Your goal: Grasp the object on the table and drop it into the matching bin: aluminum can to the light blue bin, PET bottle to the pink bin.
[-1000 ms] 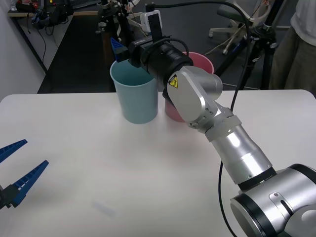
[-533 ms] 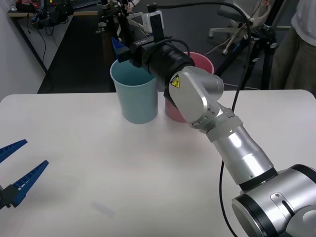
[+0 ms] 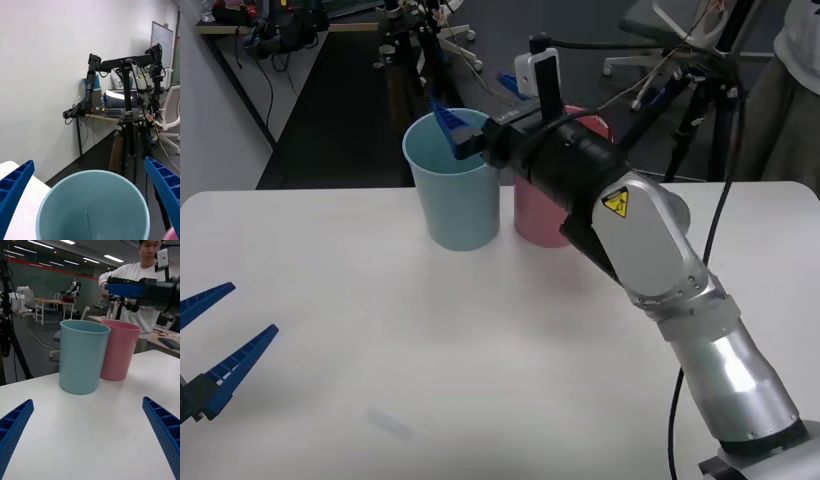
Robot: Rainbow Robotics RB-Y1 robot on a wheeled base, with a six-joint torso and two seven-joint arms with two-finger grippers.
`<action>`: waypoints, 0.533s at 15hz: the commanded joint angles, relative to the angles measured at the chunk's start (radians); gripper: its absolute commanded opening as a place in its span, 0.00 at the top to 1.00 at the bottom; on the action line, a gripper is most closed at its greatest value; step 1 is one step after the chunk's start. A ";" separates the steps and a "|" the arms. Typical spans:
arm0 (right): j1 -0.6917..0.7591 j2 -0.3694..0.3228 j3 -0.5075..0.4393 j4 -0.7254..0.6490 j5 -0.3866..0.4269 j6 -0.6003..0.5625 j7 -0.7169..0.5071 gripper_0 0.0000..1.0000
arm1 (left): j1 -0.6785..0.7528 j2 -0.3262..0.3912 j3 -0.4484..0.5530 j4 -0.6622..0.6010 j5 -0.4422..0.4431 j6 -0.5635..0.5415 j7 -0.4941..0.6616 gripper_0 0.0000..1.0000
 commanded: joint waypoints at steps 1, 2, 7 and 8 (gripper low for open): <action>0.141 -0.080 -0.001 -0.157 -0.143 -0.027 0.122 0.00 | 0.000 0.000 0.000 0.000 0.000 0.000 0.000 0.00; 0.187 -0.112 -0.004 -0.198 -0.200 -0.033 0.171 0.00 | 0.000 0.000 0.000 0.000 0.000 0.000 0.000 0.00; 0.419 -0.217 -0.146 -0.345 -0.503 -0.185 0.464 0.00 | 0.000 0.000 0.000 0.000 0.000 0.000 0.000 0.00; 0.460 -0.229 -0.188 -0.358 -0.560 -0.231 0.521 0.00 | 0.000 0.000 0.000 0.000 0.000 0.000 0.000 0.00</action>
